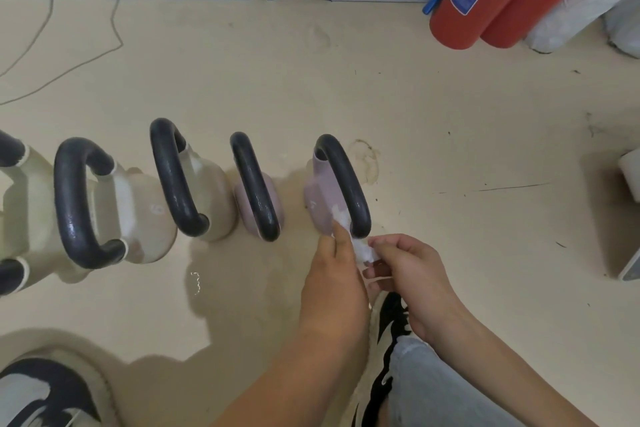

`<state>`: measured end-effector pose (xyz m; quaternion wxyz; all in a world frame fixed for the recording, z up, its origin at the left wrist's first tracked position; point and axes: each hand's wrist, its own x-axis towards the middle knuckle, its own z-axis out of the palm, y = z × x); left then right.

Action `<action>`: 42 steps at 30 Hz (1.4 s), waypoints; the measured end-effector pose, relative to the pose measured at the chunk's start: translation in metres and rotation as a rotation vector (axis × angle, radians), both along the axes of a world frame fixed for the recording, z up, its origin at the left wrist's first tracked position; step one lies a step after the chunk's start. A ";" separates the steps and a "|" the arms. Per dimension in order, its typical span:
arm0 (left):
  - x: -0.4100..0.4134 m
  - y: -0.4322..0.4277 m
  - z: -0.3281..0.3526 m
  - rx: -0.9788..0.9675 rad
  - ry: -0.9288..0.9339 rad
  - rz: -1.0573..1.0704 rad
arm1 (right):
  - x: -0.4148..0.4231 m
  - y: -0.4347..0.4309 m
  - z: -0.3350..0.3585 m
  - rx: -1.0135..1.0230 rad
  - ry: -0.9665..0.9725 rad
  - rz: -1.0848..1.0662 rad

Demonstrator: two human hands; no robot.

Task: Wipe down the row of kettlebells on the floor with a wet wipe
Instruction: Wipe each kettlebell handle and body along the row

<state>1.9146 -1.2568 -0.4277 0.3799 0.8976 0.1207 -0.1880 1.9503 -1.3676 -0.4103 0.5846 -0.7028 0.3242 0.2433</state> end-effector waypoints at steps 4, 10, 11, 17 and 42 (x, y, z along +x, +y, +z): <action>-0.023 -0.002 -0.004 -0.011 0.163 -0.002 | -0.003 -0.002 0.000 -0.083 0.026 -0.003; -0.019 0.011 0.003 -0.199 0.014 0.377 | -0.009 -0.007 0.002 -0.089 0.030 -0.030; -0.013 0.011 0.010 -0.238 -0.027 0.394 | -0.009 -0.007 0.002 -0.071 0.033 -0.035; 0.011 0.009 0.004 -0.250 -0.064 0.135 | -0.008 -0.003 0.003 0.000 0.032 -0.033; -0.022 -0.027 0.017 -0.319 0.089 0.349 | -0.011 -0.013 0.000 0.018 0.037 -0.083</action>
